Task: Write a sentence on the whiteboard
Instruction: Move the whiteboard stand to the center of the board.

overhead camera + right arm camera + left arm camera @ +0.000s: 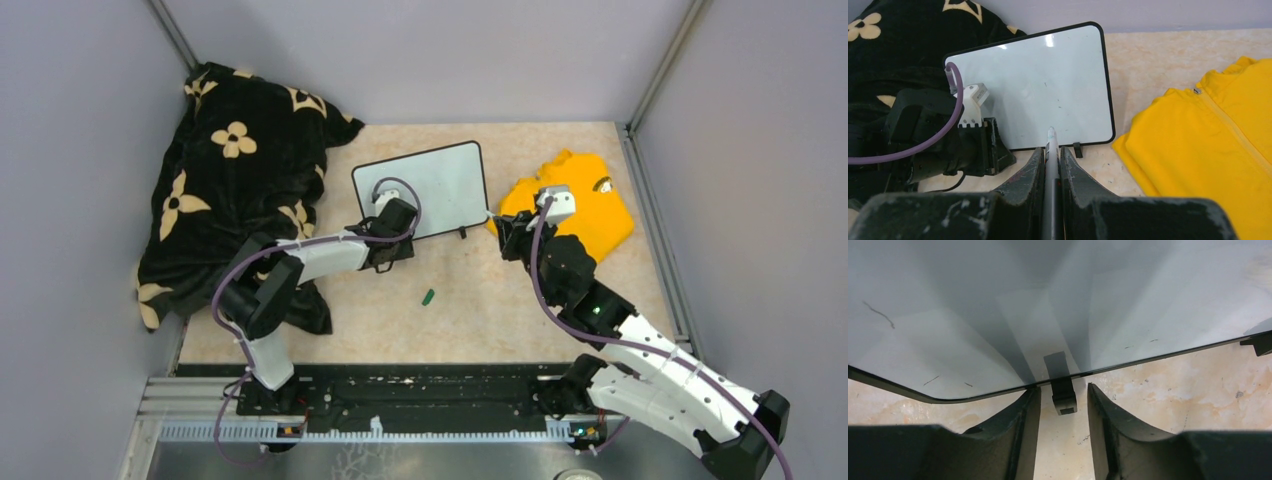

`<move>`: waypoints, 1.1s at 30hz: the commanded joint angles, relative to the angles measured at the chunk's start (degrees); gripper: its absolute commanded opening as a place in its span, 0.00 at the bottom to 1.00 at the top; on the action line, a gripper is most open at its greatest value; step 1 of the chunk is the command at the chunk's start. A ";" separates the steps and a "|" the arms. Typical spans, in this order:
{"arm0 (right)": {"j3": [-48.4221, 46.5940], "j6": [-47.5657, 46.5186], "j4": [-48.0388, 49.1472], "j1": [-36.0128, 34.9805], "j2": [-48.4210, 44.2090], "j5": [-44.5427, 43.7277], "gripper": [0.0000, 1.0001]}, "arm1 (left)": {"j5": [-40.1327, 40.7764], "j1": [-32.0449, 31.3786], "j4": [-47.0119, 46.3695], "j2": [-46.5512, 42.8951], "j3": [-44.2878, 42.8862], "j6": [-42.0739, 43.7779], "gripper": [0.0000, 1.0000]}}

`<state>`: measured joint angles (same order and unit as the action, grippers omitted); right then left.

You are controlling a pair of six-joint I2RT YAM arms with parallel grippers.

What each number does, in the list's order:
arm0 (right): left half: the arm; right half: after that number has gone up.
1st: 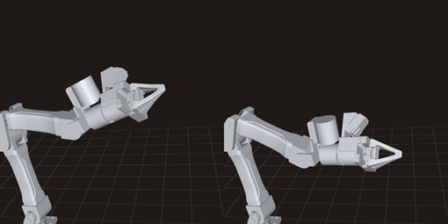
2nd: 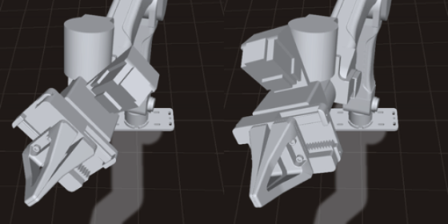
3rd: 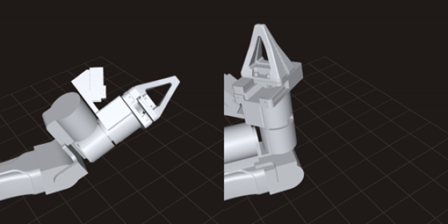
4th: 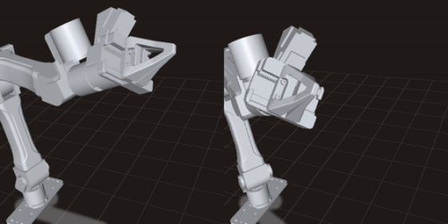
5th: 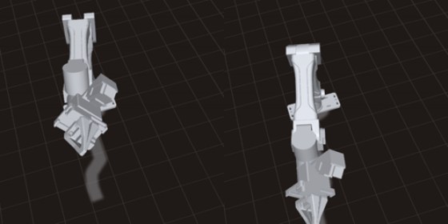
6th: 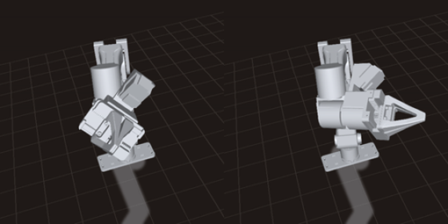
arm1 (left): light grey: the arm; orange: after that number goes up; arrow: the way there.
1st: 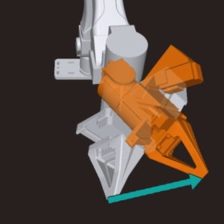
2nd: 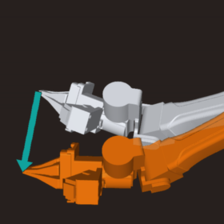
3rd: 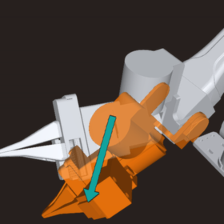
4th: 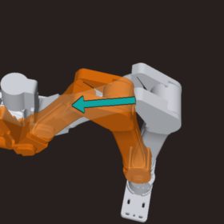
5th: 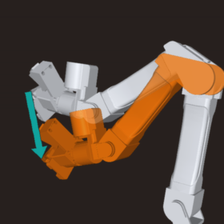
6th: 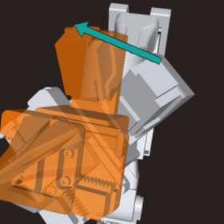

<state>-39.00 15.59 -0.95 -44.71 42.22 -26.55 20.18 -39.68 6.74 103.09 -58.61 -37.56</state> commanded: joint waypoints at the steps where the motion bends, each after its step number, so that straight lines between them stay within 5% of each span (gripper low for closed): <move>1: -0.37 -0.48 1.04 0.16 -0.88 -1.01 0.00 | 1.44 -0.60 0.81 1.32 -1.93 0.24 0.42; 15: -0.46 0.53 -1.31 0.12 -1.88 -0.69 0.00 | 0.92 -1.48 0.66 0.43 0.57 1.49 0.07; 33: 0.48 2.90 -3.70 0.11 -4.07 -0.47 0.00 | 0.17 -7.49 1.18 -6.67 8.36 -3.27 0.01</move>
<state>-38.94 17.26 -5.43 -44.71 39.33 -26.52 21.89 -45.12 5.48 98.24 -51.90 -38.85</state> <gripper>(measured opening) 0.112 0.234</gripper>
